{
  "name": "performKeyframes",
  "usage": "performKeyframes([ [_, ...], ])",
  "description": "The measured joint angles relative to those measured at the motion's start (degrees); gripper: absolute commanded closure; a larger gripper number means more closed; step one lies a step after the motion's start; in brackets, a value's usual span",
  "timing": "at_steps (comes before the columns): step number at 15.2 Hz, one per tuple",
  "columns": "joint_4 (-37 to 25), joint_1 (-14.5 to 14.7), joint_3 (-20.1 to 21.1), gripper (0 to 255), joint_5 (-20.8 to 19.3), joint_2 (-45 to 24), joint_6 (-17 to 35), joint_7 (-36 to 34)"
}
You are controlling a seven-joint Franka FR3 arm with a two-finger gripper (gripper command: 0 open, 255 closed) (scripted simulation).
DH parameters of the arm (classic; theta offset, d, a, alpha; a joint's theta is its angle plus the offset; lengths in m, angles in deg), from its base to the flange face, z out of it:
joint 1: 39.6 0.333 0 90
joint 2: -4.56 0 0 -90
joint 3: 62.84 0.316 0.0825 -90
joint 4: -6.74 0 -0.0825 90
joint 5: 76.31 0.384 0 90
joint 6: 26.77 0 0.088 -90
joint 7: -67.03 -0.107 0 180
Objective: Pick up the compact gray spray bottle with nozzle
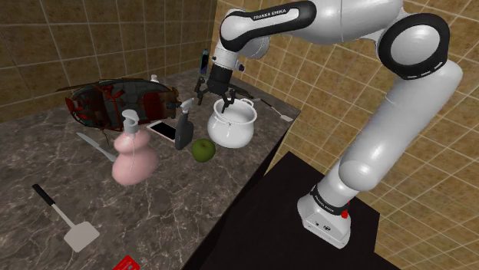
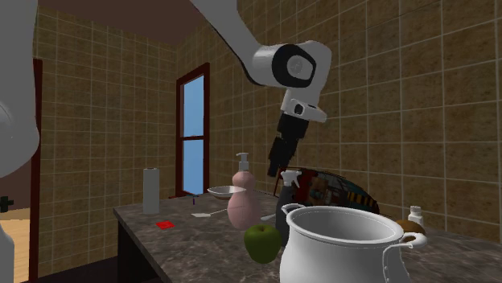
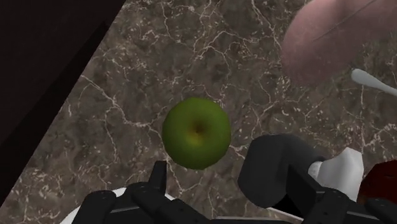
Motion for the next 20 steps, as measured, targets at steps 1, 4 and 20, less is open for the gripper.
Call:
performKeyframes([
  [1,-1.1,-0.1,-0.1,0,1.0,-2.0,0.6,-1.0],
  [4,-5.6,0.1,-0.1,0,4.0,-9.0,2.9,-4.6],
  [20,-13.8,-0.1,-0.2,255,11.3,-24.3,10.6,-8.5],
])
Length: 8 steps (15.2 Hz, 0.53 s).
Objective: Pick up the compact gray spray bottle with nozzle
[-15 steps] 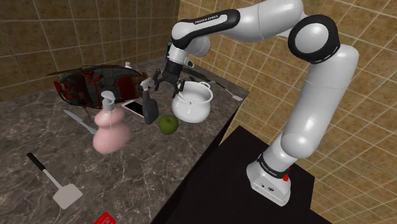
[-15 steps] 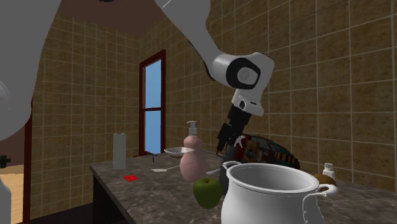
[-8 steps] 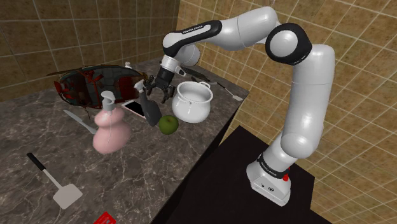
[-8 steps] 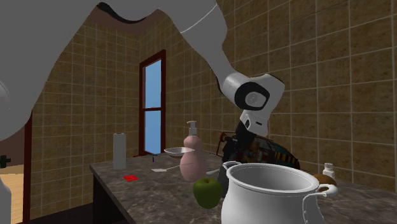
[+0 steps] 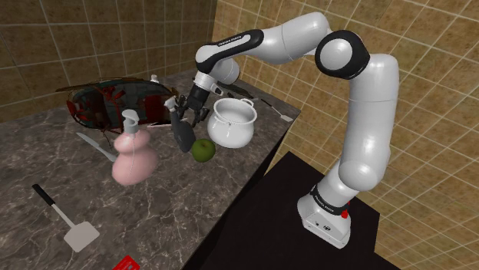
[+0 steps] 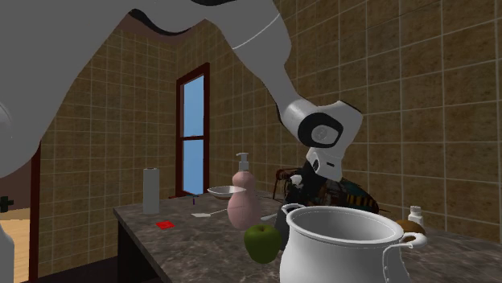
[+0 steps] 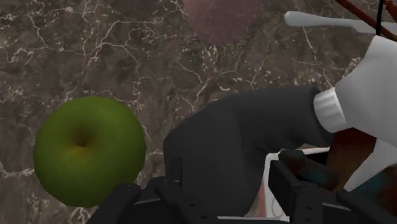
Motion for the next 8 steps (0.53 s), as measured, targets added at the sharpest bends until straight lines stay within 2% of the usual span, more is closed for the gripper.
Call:
performKeyframes([
  [8,0.0,0.0,0.0,255,0.0,-0.5,0.2,0.1],
])
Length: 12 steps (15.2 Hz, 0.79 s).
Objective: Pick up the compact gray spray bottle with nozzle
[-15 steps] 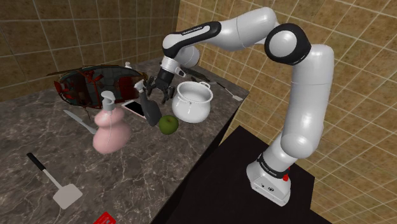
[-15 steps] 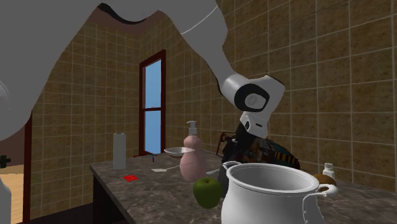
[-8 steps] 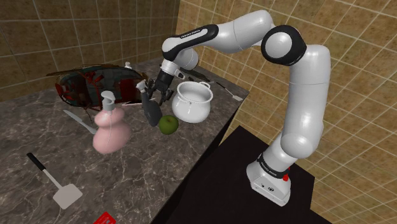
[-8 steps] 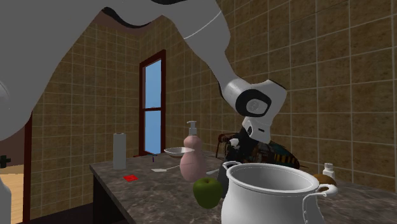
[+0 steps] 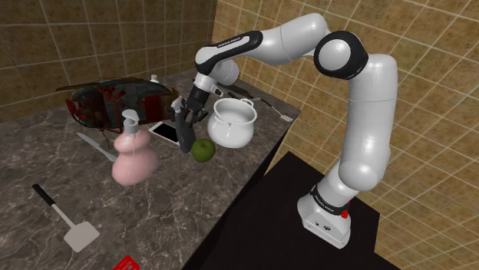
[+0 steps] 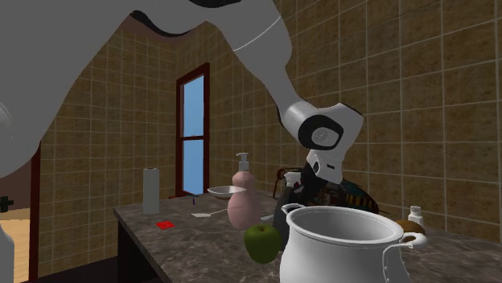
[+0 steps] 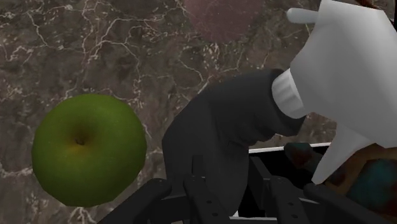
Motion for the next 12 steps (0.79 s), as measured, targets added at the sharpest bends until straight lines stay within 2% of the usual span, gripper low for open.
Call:
performKeyframes([
  [12,-0.2,0.2,0.1,255,-0.8,4.3,-4.9,-3.0],
])
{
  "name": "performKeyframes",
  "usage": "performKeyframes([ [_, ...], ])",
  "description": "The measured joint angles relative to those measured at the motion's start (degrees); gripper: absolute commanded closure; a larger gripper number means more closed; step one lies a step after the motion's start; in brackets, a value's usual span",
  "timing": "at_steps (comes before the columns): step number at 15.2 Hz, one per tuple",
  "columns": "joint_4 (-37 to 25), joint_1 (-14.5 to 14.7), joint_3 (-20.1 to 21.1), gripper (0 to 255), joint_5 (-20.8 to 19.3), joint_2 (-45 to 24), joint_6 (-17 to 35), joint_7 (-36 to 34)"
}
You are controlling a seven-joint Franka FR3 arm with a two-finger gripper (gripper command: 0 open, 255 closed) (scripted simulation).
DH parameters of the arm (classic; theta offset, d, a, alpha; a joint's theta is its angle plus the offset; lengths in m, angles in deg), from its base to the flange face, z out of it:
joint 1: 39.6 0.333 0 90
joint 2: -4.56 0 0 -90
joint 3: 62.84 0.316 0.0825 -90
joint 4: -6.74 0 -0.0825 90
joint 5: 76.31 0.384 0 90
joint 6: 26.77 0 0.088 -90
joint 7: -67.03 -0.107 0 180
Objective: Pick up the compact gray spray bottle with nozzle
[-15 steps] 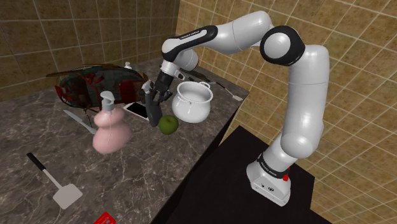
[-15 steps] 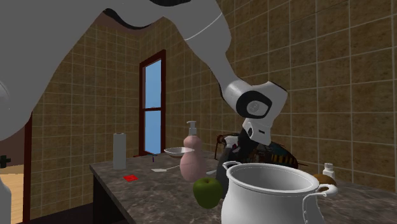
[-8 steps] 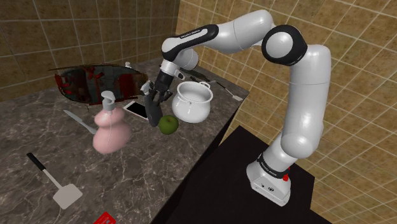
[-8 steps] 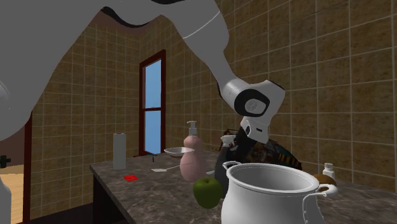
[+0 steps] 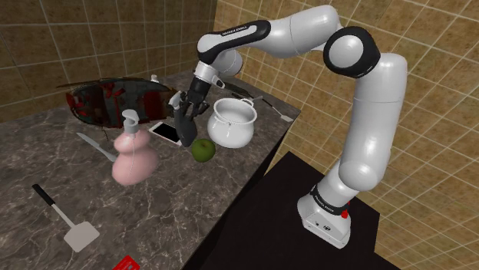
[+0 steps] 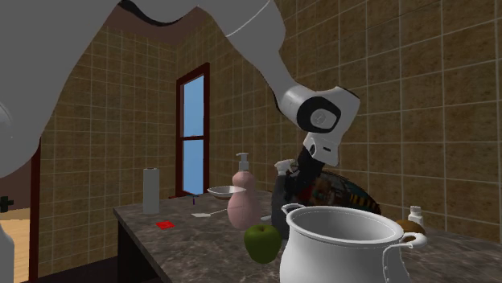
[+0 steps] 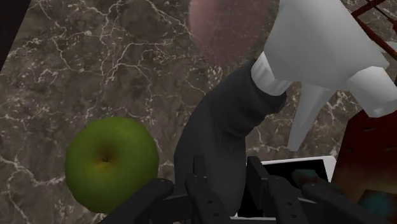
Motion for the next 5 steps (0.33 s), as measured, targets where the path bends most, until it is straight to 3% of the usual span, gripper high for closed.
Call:
performKeyframes([
  [5,-0.9,-0.1,-0.1,255,-0.4,1.8,-2.4,-1.3],
])
